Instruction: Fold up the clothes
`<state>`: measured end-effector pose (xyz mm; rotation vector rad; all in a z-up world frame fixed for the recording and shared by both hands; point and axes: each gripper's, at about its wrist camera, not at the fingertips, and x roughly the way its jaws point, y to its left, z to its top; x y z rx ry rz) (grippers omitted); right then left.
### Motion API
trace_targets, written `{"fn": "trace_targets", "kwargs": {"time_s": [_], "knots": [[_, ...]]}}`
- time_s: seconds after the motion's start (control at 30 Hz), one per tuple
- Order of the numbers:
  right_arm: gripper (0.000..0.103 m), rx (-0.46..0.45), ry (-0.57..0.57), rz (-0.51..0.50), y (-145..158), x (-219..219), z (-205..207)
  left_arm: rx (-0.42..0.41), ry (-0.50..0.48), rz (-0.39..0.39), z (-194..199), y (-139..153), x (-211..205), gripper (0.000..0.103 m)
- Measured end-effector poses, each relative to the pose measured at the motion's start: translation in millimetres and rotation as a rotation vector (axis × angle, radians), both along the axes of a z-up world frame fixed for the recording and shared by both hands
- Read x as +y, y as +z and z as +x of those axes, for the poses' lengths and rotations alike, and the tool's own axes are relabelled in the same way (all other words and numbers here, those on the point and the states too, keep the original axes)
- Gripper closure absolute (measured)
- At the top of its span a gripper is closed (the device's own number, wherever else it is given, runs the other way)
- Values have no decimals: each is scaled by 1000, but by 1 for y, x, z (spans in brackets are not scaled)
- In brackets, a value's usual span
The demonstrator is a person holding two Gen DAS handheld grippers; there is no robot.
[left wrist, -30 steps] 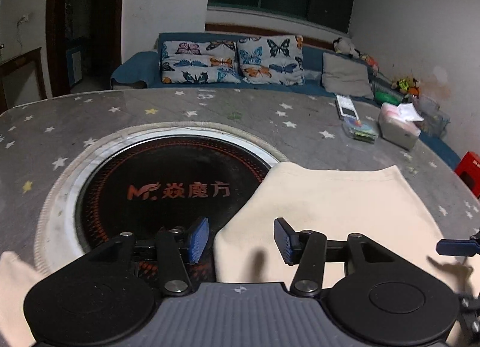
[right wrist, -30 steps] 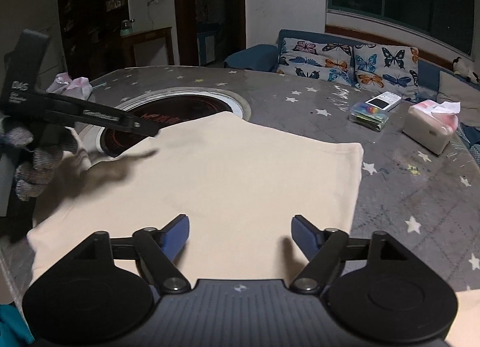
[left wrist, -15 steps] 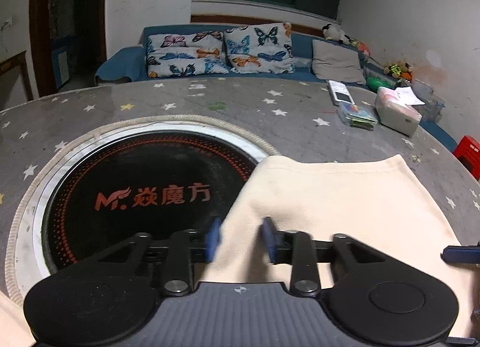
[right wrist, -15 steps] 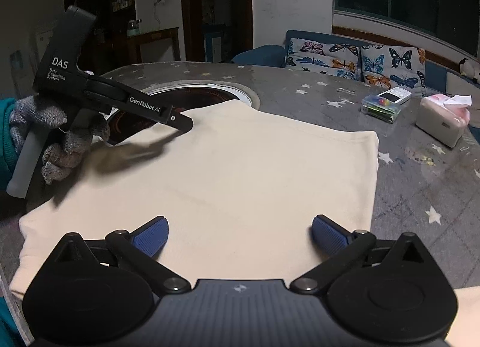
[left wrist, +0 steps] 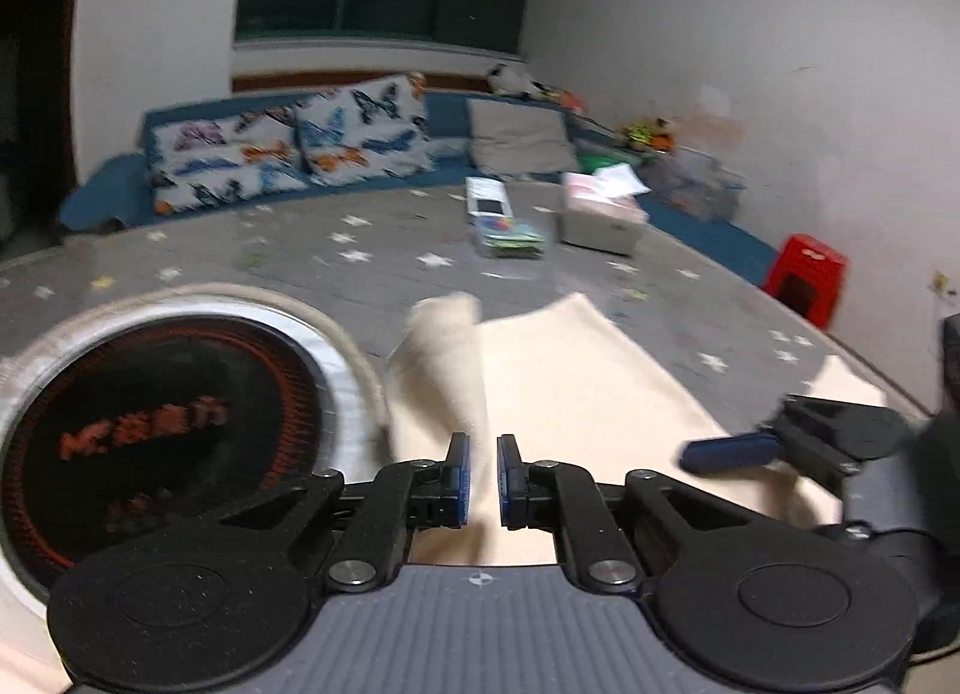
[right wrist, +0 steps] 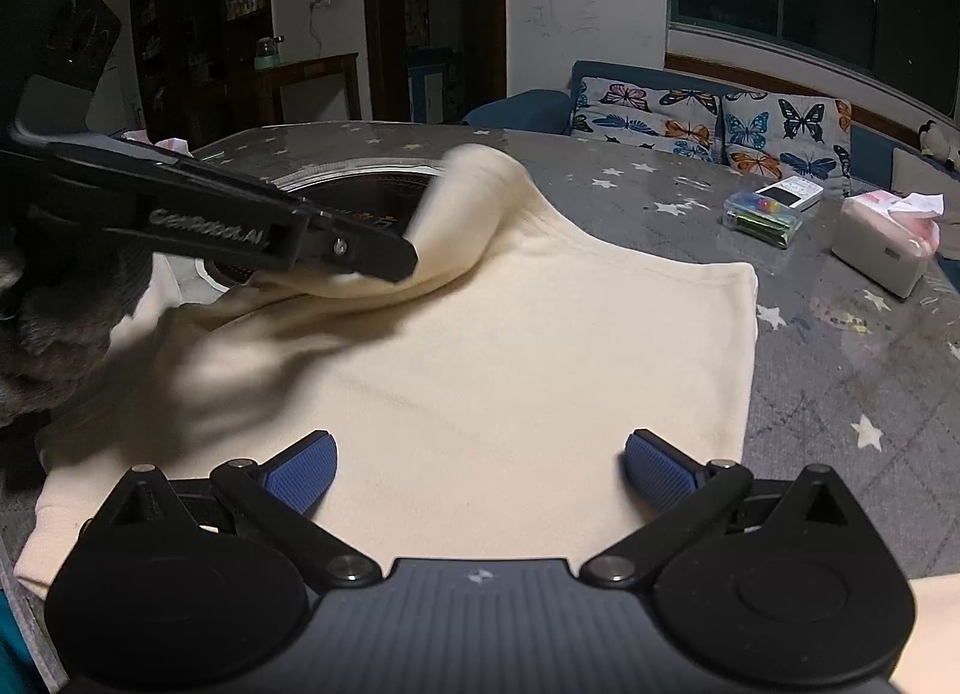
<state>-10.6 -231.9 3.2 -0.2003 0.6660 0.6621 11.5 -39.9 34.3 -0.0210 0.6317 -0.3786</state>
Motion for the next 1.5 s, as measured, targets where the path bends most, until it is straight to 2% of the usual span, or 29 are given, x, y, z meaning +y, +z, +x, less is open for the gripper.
{"fn": "trace_targets", "kwargs": {"time_s": [0.13,0.17,0.23,0.27,0.3,0.4,0.57,0.6,0.63,0.7,0.8,1.0,1.13,1.4,1.5], "knots": [[0,0,0,1,0,0,0,-18,4,11,-3,1,-1,89],[0,0,0,1,0,0,0,-22,11,9,-3,2,0,84],[0,0,0,1,0,0,0,-41,49,8,-3,4,4,67],[0,0,0,1,0,0,0,-53,70,13,-2,6,5,55],[0,0,0,2,0,0,0,-58,87,20,0,6,6,49],[0,0,0,2,0,0,0,-28,107,39,14,2,4,43],[0,0,0,2,0,0,0,13,111,61,28,-10,-1,47],[0,0,0,2,0,0,0,16,108,67,29,-12,-2,58],[0,0,0,2,0,0,0,18,106,72,30,-14,-3,64],[0,0,0,2,0,0,0,12,112,78,32,-15,-2,83],[0,0,0,1,0,0,0,-12,141,79,34,-12,5,91],[0,-1,1,-5,0,0,0,-60,280,74,51,0,36,93],[0,-2,2,-8,0,1,0,-31,372,83,69,-5,60,92],[0,1,7,-16,0,1,2,18,440,130,81,-20,78,91],[0,13,8,-23,1,2,5,19,422,94,75,-13,78,91]]}}
